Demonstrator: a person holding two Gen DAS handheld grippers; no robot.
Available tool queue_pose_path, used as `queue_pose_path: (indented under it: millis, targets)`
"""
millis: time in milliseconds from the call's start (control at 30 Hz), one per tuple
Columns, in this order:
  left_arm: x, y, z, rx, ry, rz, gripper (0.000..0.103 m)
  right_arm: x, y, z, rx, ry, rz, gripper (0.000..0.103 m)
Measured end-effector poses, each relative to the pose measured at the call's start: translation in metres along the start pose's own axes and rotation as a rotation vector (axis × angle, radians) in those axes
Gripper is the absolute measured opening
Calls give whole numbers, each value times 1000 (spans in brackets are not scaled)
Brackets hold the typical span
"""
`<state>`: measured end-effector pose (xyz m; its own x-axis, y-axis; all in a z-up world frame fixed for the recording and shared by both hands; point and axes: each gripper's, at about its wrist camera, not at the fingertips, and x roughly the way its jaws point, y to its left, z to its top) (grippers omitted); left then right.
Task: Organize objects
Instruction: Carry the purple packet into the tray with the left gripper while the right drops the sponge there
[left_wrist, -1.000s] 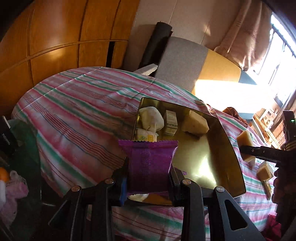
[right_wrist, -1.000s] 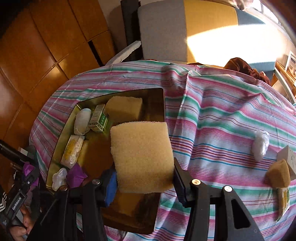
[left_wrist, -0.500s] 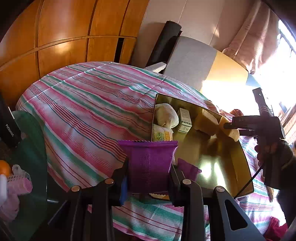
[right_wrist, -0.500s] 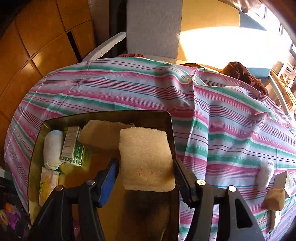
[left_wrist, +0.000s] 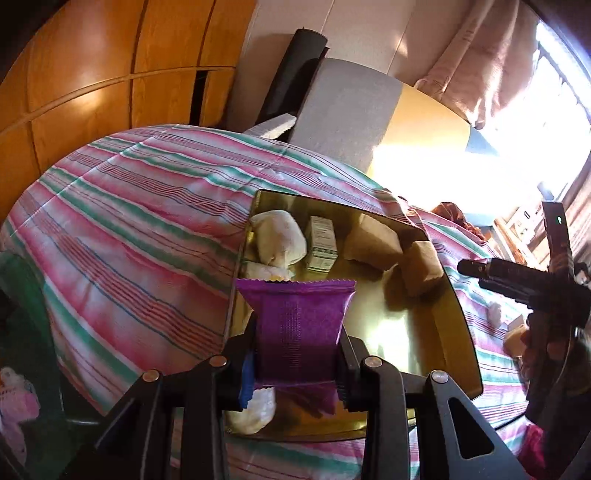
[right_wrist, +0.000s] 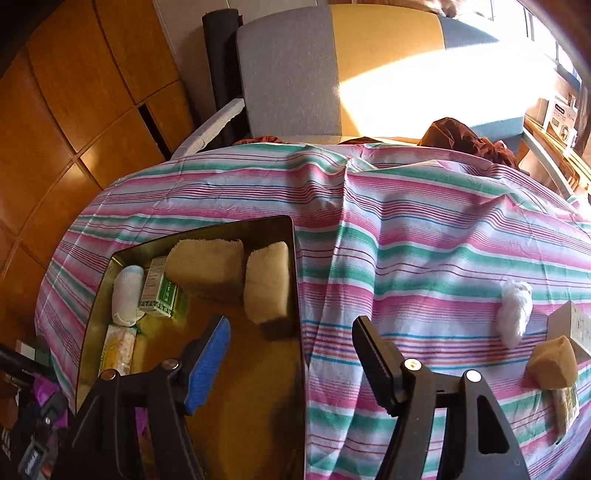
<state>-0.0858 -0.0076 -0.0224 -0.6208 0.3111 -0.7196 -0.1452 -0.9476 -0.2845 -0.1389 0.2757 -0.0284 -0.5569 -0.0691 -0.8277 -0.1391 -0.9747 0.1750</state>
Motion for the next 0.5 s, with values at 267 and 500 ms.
queue_pose_path:
  millis: [267,500]
  targets:
    - [58,-49,31,46,94,-42,34,-30,-32,-36,19,-34,-1,70]
    - [104,-79,43,104,154,-3,34,-40,-54,-49,53,-56,-7,70]
